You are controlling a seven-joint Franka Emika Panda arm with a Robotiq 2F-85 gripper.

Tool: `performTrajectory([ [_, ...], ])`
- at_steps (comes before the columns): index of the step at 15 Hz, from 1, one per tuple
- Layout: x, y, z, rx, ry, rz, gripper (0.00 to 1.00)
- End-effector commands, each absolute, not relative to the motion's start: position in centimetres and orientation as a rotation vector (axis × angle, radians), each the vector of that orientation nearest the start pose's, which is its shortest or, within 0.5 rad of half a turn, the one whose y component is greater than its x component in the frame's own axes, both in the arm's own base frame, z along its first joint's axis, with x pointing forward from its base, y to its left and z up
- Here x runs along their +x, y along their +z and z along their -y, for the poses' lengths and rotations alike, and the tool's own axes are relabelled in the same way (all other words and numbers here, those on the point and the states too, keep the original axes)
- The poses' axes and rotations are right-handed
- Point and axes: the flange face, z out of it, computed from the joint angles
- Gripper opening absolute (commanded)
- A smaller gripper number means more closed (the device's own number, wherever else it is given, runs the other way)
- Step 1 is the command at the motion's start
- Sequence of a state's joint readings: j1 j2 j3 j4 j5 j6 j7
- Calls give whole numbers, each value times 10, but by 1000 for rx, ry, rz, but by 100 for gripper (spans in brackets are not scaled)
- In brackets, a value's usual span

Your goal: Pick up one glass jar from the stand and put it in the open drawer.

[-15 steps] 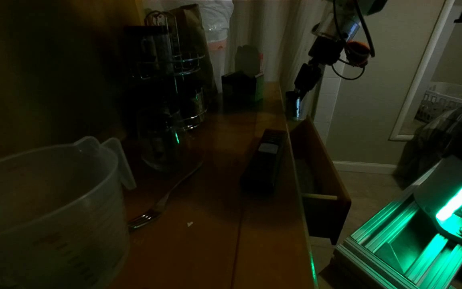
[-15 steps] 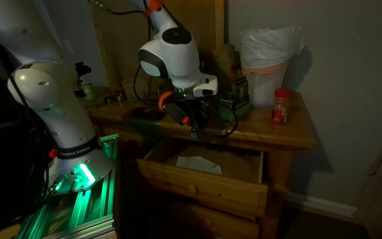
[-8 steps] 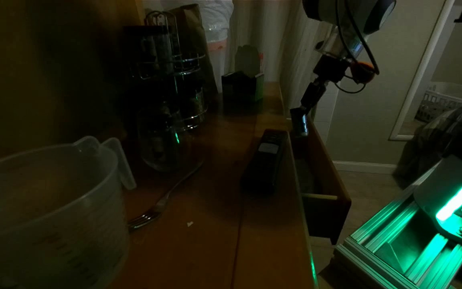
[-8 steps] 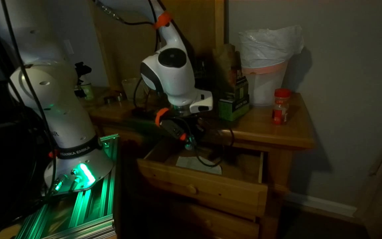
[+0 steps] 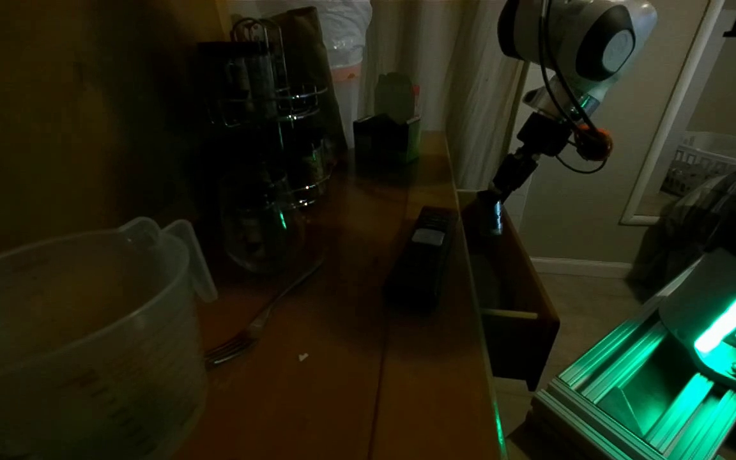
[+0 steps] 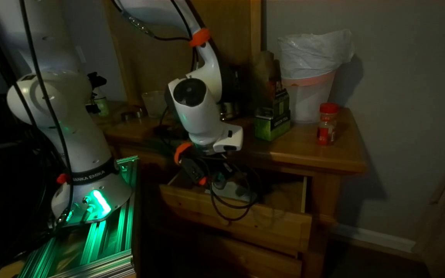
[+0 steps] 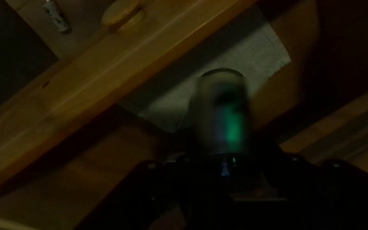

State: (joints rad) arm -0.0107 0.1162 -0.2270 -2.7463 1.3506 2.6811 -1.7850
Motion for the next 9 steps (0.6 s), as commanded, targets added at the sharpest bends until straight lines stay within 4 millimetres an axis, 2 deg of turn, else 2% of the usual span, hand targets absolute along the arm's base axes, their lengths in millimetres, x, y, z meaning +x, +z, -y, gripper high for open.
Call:
performTrajectory([
  [1,340,176,103,-2669,-474,435,23],
  [2,348,181,91,-2717,-425,480,23],
  [3,354,188,84,-2758,-447,502,23],
  [4,350,197,78,-2790,-467,512,23],
  [6,364,205,69,-2880,-504,525,23],
  [9,374,209,61,-2969,-510,525,23],
])
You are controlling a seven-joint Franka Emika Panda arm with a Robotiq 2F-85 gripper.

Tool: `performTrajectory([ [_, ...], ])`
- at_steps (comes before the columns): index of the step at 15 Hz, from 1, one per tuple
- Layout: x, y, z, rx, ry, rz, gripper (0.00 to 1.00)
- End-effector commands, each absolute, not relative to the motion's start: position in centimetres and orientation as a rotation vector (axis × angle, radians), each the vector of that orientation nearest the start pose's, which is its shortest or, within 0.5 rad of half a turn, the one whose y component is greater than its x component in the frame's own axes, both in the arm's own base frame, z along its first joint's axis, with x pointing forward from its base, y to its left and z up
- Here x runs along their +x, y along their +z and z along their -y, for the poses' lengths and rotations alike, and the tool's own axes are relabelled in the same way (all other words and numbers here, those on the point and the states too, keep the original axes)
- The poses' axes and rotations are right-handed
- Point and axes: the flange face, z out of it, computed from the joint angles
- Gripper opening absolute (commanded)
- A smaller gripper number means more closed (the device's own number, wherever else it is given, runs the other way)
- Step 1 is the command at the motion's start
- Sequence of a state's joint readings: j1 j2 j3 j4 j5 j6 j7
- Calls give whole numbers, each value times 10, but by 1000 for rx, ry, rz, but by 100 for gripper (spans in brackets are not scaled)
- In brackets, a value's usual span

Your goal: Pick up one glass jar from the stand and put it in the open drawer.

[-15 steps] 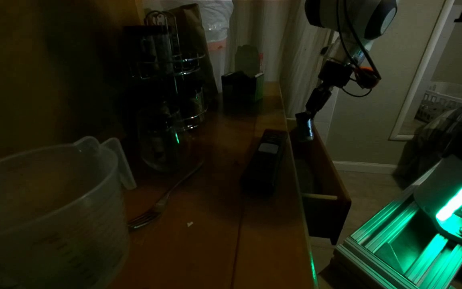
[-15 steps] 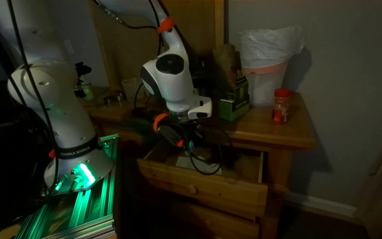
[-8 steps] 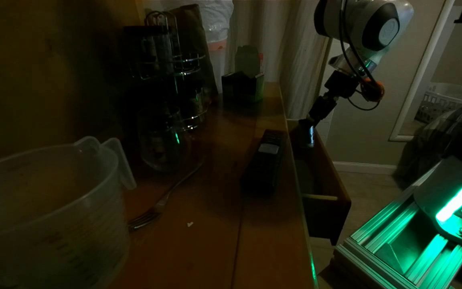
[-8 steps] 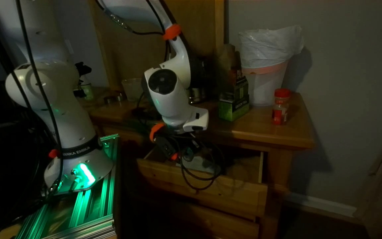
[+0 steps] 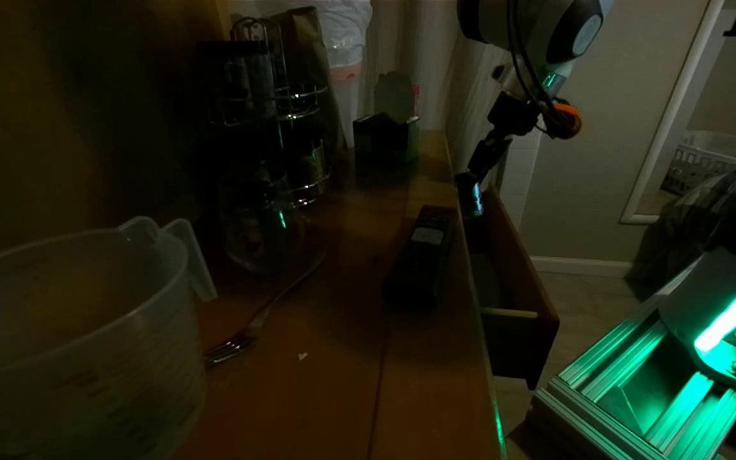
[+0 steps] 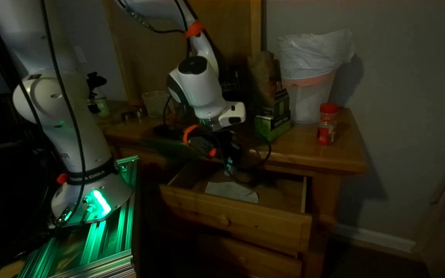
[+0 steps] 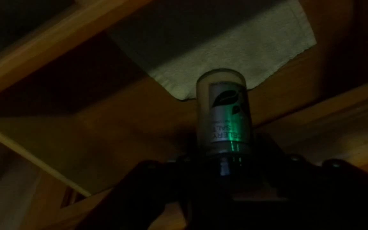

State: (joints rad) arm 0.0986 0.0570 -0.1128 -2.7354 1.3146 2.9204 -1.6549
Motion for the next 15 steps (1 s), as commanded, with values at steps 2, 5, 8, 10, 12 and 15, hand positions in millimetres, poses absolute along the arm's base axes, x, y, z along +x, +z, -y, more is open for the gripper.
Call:
performTrajectory([
  [2,373,205,65,-2988,-486,509,23],
  [5,366,193,77,-2978,-433,522,23],
  [8,372,189,86,-2950,-450,505,23],
  [10,377,182,93,-2934,-443,483,23],
  [12,381,173,100,-2924,-424,454,23],
  [15,386,158,107,-2904,-386,428,23],
])
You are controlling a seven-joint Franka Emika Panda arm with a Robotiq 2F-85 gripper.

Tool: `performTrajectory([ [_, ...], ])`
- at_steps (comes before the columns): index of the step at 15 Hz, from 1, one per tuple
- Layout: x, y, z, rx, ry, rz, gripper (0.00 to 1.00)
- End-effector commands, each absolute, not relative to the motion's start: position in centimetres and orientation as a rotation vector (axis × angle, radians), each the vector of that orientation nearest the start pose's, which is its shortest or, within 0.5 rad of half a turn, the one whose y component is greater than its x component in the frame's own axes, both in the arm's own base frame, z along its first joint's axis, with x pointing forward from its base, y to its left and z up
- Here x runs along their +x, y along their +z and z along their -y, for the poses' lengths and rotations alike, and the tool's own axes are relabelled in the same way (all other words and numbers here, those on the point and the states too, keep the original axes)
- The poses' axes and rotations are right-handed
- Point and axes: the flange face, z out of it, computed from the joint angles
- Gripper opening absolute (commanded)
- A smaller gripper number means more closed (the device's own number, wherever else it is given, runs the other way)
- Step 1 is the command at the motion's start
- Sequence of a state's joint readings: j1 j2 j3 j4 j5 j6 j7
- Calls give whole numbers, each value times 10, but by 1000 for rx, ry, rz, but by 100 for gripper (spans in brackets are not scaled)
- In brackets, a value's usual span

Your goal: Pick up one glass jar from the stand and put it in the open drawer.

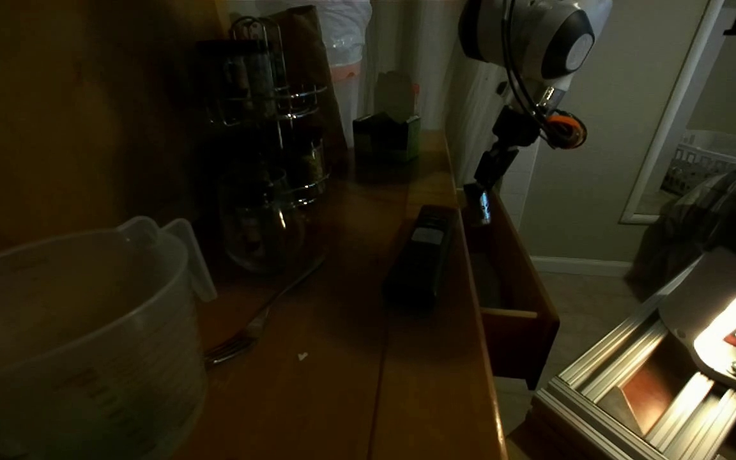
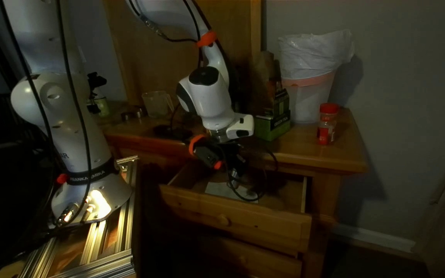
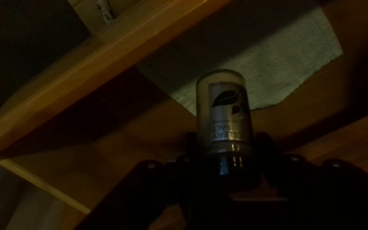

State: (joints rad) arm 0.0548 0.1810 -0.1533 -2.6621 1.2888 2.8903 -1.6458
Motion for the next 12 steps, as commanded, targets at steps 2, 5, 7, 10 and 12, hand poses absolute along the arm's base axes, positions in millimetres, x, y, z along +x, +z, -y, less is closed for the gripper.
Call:
performTrajectory([
  [2,389,148,109,-2894,-364,411,23],
  [5,394,133,110,-2892,-321,410,23],
  [7,398,125,112,-2892,-308,401,23],
  [10,404,114,115,-2895,-288,392,23],
  [12,409,105,117,-2894,-268,390,23],
])
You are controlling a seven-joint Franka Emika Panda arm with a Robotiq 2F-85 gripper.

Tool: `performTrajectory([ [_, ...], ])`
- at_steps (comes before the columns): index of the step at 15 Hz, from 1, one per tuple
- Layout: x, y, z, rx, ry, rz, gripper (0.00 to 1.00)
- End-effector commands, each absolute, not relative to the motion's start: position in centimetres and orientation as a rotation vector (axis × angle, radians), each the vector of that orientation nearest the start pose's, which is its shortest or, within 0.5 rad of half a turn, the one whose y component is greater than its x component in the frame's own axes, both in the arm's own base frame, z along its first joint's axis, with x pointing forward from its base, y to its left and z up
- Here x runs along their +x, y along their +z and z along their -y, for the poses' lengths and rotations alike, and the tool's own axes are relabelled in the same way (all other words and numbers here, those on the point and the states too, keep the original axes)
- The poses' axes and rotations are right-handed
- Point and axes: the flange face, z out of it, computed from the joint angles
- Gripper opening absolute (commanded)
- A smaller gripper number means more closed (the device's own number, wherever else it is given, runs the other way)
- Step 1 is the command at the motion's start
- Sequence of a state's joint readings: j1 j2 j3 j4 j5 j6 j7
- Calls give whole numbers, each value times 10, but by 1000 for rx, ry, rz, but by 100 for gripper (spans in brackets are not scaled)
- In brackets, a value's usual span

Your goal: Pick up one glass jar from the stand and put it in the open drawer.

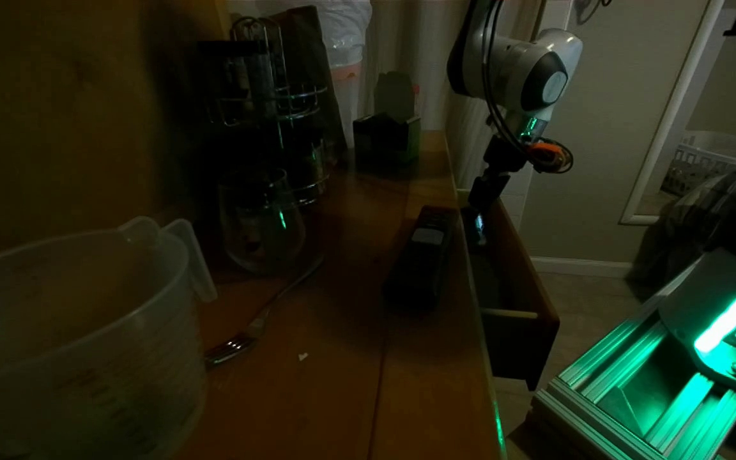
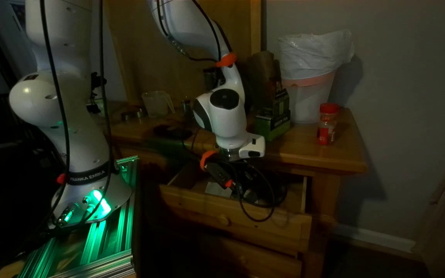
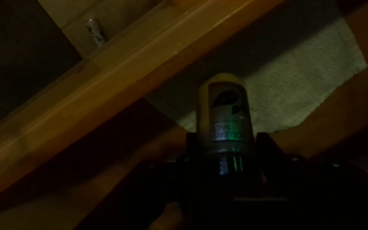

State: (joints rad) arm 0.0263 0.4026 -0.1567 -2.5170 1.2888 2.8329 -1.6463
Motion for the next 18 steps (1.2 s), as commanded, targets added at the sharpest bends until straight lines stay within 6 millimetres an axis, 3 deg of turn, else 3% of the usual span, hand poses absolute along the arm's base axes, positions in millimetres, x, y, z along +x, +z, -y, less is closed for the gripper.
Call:
performTrajectory([
  [1,410,102,118,-2890,-262,387,23],
  [11,420,70,121,-2869,-191,378,23],
  [12,420,67,121,-2870,-181,376,73],
  [16,418,70,124,-2871,-176,351,95],
  [18,415,78,128,-2885,-195,337,100],
])
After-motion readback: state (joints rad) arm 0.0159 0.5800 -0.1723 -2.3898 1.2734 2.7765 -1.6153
